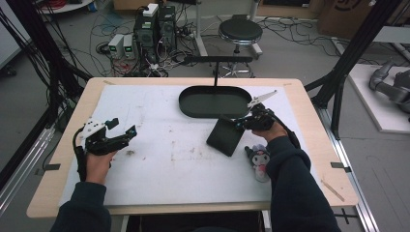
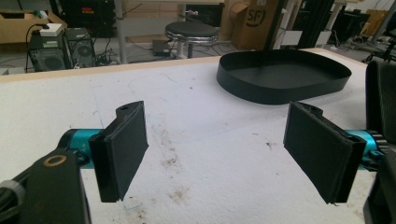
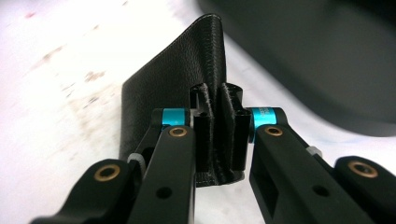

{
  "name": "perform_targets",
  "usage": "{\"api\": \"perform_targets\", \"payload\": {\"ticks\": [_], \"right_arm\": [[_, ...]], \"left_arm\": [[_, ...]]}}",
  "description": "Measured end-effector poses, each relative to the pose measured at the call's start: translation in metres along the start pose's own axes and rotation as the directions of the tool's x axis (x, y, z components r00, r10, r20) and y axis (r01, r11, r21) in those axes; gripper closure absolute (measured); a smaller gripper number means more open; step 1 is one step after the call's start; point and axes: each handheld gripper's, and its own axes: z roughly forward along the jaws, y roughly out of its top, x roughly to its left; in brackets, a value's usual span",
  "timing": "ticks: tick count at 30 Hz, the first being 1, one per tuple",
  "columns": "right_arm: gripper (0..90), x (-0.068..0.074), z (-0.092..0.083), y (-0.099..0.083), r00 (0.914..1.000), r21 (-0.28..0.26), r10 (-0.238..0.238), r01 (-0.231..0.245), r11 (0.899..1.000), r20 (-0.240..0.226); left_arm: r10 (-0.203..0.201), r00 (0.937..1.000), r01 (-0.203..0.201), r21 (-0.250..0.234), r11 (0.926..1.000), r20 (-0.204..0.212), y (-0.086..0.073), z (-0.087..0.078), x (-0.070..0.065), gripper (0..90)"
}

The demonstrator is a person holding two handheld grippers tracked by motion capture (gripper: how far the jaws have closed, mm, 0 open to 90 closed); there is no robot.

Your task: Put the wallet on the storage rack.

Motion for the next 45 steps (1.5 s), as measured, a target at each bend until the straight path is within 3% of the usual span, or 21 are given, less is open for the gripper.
{"api": "perform_targets", "payload": {"ticks": [1, 2, 3, 5, 6, 7, 11, 13, 15, 17, 18, 21, 22, 23, 30, 32, 33, 34, 35, 38, 45], "right_arm": [[85.1, 0.0, -0.011, 0.002, 0.9983, -0.025, -0.003, 0.005, 1.0, 0.059], [85.1, 0.0, -0.011, 0.002, 0.9983, -0.025, -0.003, 0.005, 1.0, 0.059], [85.2, 0.002, -0.021, 0.005, 0.9893, -0.031, -0.023, 0.028, 0.999, 0.144], [85.2, 0.008, -0.026, 0.007, 0.9762, -0.035, -0.038, 0.046, 0.998, 0.214], [85.2, 0.008, -0.026, 0.007, 0.9762, -0.035, -0.038, 0.046, 0.998, 0.214], [85.3, 0.015, -0.027, 0.01, 0.9655, -0.034, -0.057, 0.068, 0.997, 0.254], [85.3, 0.03, -0.025, 0.014, 0.9495, -0.017, -0.1, 0.11, 0.994, 0.297], [85.3, 0.047, -0.023, 0.018, 0.9199, -0.003, -0.171, 0.184, 0.983, 0.353], [85.3, 0.054, -0.021, 0.019, 0.9212, 0.002, -0.182, 0.193, 0.981, 0.344], [85.2, 0.06, -0.016, 0.018, 0.9337, 0.006, -0.183, 0.191, 0.982, 0.308], [85.2, 0.06, -0.016, 0.018, 0.9337, 0.006, -0.183, 0.191, 0.982, 0.308], [85.1, 0.072, -0.013, 0.016, 0.9545, -0.038, -0.185, 0.199, 0.979, 0.234], [85.1, 0.072, -0.013, 0.016, 0.9545, -0.038, -0.185, 0.199, 0.979, 0.234], [85.0, 0.078, -0.012, 0.014, 0.9683, -0.062, -0.178, 0.192, 0.979, 0.175], [80.2, 0.091, -0.009, 0.007, 0.9731, -0.09, -0.205, 0.214, 0.973, 0.105], [71.8, 0.093, -0.01, 0.004, 0.9757, -0.11, -0.198, 0.208, 0.972, 0.094], [54.2, 0.091, -0.012, 0.002, 0.9761, -0.135, -0.191, 0.204, 0.97, 0.104], [54.2, 0.091, -0.012, 0.002, 0.9761, -0.135, -0.191, 0.204, 0.97, 0.104], [42.1, 0.087, -0.012, 0.002, 0.9801, -0.15, -0.171, 0.185, 0.971, 0.1], [30.9, 0.081, -0.008, 0.001, 0.9831, -0.146, -0.155, 0.168, 0.975, 0.097], [34.0, 0.074, 0.017, 0.004, 0.9869, -0.076, -0.161, 0.16, 0.984, -0.012]], "left_arm": [[-0.002, 1.0, 0.002, -0.002, 1.0, 0.0, 0.0, 0.0, 0.0, 21.7], [-0.002, 1.0, 0.002, -0.003, 1.0, -0.001, 0.0, 0.0, 0.0, 21.7], [-0.001, 1.0, 0.001, -0.004, 1.0, -0.001, 0.0, 0.0, 0.0, 21.7], [-0.002, 1.0, 0.002, -0.003, 1.0, -0.001, 0.0, 0.001, 0.0, 21.8], [-0.002, 1.0, 0.002, -0.003, 1.0, -0.001, 0.0, 0.001, 0.0, 21.8], [-0.003, 1.0, 0.002, -0.005, 1.0, -0.001, 0.0, 0.001, 0.0, 21.8], [0.0, 1.0, 0.0, -0.005, 1.0, -0.002, 0.0, 0.0, 0.001, 21.8], [-0.006, 1.0, 0.006, -0.009, 0.9999, -0.005, 0.0, -0.001, 0.002, 21.8], [-0.006, 1.0, 0.005, -0.008, 0.9999, -0.007, 0.001, -0.001, 0.002, 21.8], [-0.004, 0.9999, 0.004, -0.012, 0.9999, -0.009, 0.001, -0.001, 0.002, 21.8], [-0.002, 1.0, 0.002, -0.013, 0.9999, -0.008, 0.001, -0.002, 0.002, 21.8], [-0.002, 0.9999, 0.002, -0.011, 0.9999, -0.01, 0.001, -0.003, 0.002, 21.8], [-0.002, 0.9999, 0.002, -0.011, 0.9999, -0.01, 0.001, -0.003, 0.002, 21.8], [0.0, 1.0, 0.0, -0.01, 0.9999, -0.008, 0.001, -0.003, 0.002, 21.8], [-0.004, 0.9999, 0.004, -0.014, 0.9999, -0.011, 0.001, -0.004, 0.002, 21.8], [-0.003, 1.0, 0.003, -0.013, 0.9999, -0.009, 0.001, -0.004, 0.002, 21.8], [-0.005, 0.9999, 0.005, -0.015, 0.9999, -0.009, 0.0, -0.004, 0.002, 21.8], [-0.006, 0.9999, 0.006, -0.014, 0.9999, -0.009, 0.0, -0.004, 0.002, 21.8], [-0.006, 0.9999, 0.006, -0.015, 0.9999, -0.01, 0.0, -0.004, 0.002, 21.8], [-0.006, 0.9999, 0.006, -0.014, 0.9999, -0.009, 0.0, -0.003, 0.002, 21.8], [-0.002, 1.0, 0.002, -0.009, 1.0, -0.006, 0.0, -0.002, 0.002, 21.8]]}}
